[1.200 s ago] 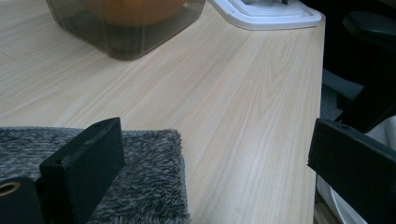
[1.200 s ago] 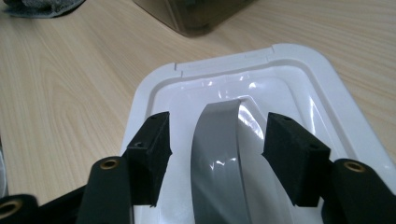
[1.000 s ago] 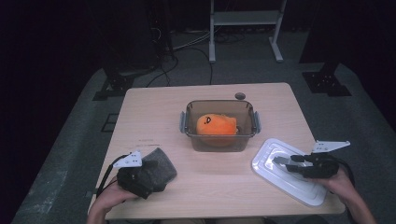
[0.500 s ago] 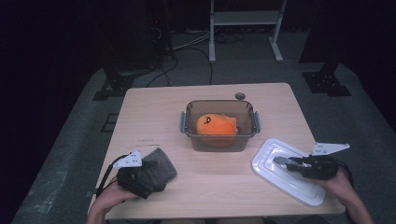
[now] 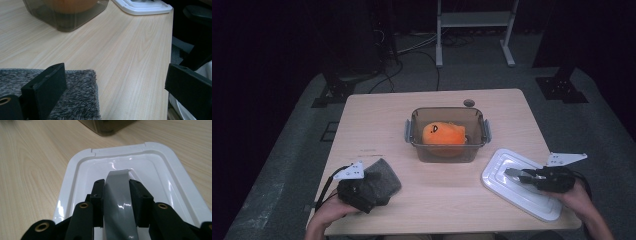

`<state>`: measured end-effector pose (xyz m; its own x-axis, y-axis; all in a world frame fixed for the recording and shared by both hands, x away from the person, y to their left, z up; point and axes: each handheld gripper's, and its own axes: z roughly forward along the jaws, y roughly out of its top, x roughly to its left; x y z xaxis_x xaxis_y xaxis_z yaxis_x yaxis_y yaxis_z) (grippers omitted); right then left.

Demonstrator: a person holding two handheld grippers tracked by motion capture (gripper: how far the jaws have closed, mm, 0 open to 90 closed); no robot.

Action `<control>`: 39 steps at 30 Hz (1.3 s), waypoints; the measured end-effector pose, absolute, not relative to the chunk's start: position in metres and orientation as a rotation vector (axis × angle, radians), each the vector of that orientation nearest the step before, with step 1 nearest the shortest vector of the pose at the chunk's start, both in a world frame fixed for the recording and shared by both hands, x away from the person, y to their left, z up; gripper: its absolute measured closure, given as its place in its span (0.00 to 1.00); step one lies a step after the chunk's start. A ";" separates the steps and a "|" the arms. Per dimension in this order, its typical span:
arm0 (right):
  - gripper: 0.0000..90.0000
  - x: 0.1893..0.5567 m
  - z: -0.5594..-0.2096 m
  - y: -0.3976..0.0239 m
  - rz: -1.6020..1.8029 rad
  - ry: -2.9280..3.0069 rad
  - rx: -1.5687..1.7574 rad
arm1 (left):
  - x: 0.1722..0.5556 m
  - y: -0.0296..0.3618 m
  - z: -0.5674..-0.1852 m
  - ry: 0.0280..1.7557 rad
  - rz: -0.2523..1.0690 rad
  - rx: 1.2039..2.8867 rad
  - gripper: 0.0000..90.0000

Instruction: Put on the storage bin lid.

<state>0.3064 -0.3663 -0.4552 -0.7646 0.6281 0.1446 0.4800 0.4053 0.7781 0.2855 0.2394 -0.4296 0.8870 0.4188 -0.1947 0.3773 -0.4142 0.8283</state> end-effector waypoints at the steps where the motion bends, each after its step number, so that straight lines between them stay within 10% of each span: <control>1: 0.73 0.306 -0.454 -0.367 1.291 2.483 0.986 | 0.285 0.239 -0.430 0.576 0.051 2.046 0.03; 39: 0.73 0.299 -0.368 -0.378 1.327 2.440 0.870 | 0.285 0.239 -0.430 0.569 0.047 2.048 0.03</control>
<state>0.2991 -0.3784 -0.3682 -0.7972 0.5988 0.0770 0.3902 0.4137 0.8225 0.2854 0.2391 -0.4297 0.8900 0.4123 -0.1945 0.3745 -0.4177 0.8278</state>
